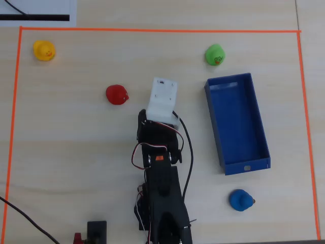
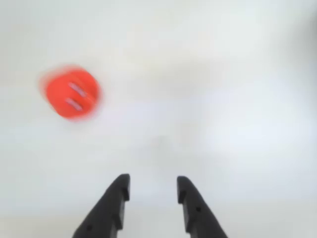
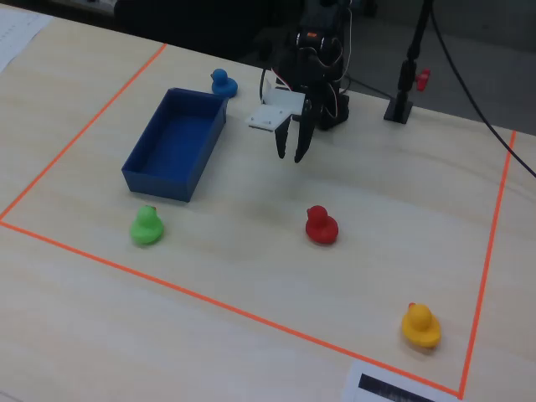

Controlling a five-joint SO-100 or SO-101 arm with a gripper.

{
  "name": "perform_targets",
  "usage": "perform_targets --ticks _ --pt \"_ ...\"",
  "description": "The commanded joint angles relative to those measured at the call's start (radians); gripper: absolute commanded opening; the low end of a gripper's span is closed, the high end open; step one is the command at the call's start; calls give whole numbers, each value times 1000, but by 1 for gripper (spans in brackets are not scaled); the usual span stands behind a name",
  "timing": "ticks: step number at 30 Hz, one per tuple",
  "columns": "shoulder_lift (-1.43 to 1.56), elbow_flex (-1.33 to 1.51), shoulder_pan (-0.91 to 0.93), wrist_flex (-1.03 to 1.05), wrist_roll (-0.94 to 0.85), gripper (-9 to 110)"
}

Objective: Grasp yellow duck and put it into box.

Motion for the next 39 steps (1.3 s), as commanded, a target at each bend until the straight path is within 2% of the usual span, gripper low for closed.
perform_targets --ticks 1,8,12,13,19,28,36,39 --pt "-137 -95 -29 -198 -87 12" --pt "-308 -137 -104 -601 -245 19" --pt "-425 17 -129 -1129 -403 21" --pt "-448 28 -141 -1181 -411 22" --pt "-522 -43 -204 -1146 -390 22" --pt "-652 -396 -272 -746 -285 24" --pt "-778 -454 -365 -755 -189 27" --pt "-811 -506 -393 -681 -135 31"
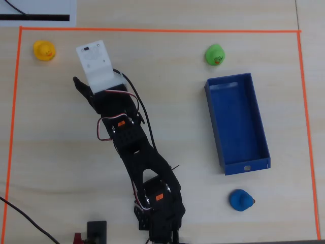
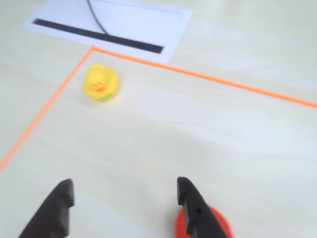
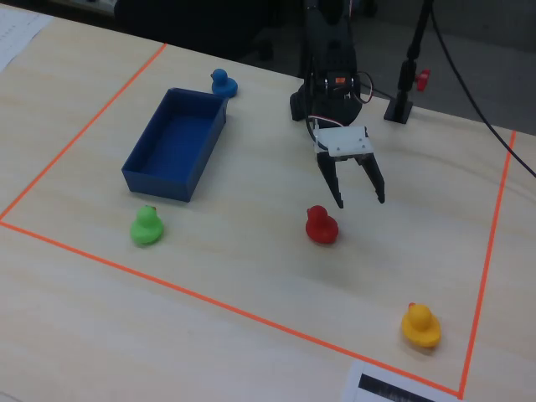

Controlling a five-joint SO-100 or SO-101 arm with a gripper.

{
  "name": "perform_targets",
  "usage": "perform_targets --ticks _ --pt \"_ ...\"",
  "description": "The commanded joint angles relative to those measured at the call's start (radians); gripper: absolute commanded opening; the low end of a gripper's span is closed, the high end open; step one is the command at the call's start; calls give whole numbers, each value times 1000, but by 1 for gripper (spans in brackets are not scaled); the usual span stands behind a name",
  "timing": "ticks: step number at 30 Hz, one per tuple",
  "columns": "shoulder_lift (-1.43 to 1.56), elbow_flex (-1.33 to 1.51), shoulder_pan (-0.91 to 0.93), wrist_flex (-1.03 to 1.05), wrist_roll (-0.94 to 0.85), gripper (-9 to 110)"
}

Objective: Grasp yellow duck and put it into box.

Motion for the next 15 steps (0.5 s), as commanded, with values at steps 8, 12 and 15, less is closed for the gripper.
perform_targets --ticks 8,12,15 --pt "-101 -227 -64 210 84 39" --pt "-114 -218 -75 233 83 42" --pt "-144 -275 -77 310 103 46"
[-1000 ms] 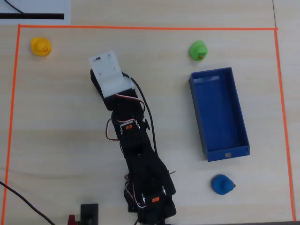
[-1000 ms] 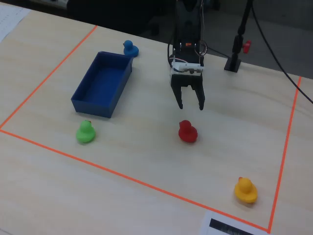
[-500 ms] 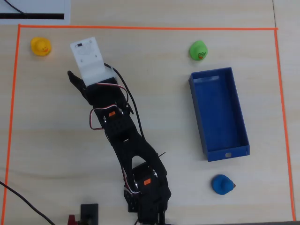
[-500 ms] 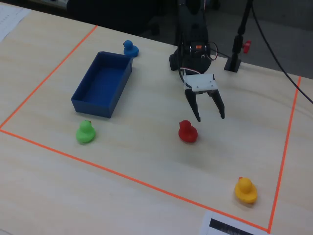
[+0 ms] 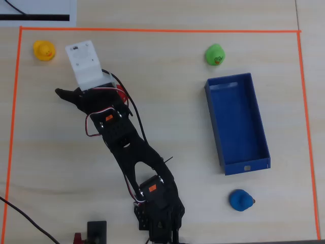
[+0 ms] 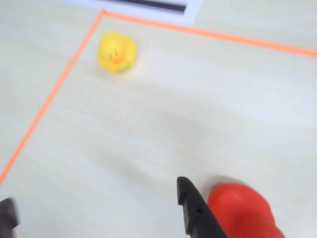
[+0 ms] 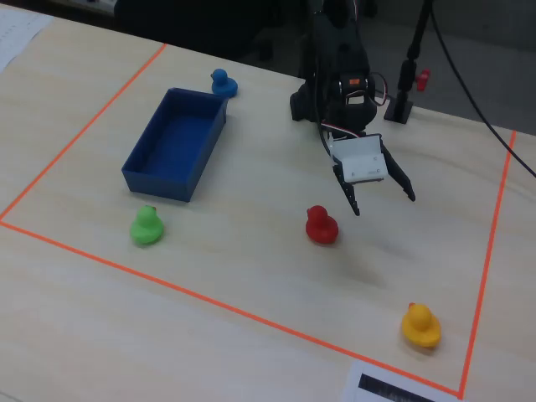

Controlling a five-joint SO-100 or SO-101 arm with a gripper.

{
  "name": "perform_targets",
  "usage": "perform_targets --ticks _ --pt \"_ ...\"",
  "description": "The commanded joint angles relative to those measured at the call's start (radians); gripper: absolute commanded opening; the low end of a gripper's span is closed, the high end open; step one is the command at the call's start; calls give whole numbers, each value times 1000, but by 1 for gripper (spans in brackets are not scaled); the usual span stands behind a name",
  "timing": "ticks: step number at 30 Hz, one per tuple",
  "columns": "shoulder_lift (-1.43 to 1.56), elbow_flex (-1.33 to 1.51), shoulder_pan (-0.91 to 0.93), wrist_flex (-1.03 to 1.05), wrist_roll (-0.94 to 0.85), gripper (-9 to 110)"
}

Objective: Grasp yellow duck and put it into box.

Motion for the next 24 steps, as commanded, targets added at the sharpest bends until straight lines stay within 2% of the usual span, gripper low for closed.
perform_targets --ticks 1,5,13,24 --pt "-26 -115 -6 71 28 48" --pt "-74 -187 -8 64 49 50" --pt "-175 -137 -49 -241 163 51" --pt "-351 -333 -54 -314 334 49"
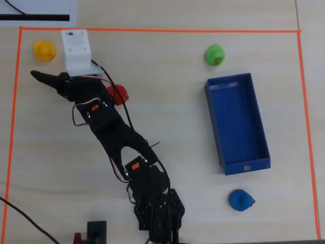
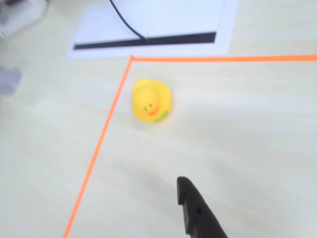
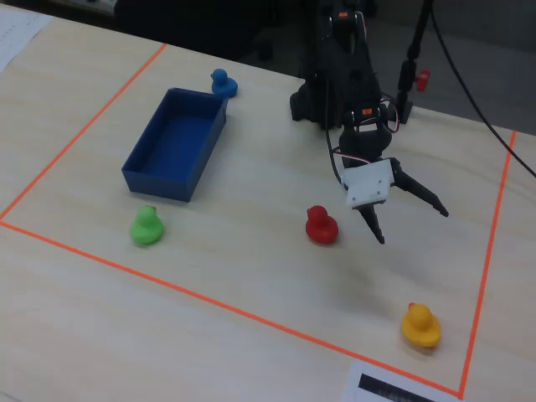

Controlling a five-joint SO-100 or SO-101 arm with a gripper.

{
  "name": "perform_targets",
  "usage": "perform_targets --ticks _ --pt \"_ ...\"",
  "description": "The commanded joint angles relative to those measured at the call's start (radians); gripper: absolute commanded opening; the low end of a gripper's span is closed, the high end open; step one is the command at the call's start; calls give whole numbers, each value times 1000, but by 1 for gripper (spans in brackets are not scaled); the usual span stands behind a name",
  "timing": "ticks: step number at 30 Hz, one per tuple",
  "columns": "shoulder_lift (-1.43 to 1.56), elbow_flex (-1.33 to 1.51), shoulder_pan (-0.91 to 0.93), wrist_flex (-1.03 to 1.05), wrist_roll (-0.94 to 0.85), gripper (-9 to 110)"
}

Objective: Grasp yellow duck and put it into box.

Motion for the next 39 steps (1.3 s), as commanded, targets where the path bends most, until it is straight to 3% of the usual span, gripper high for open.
perform_targets --ticks 1,12,26,29,39 --pt "-37 -106 0 -26 38 49" --pt "-181 -158 -8 -161 43 48" --pt "-273 -100 6 -431 -267 47" --pt "-318 -60 5 -583 -362 48" --pt "-397 -156 6 -632 -400 47"
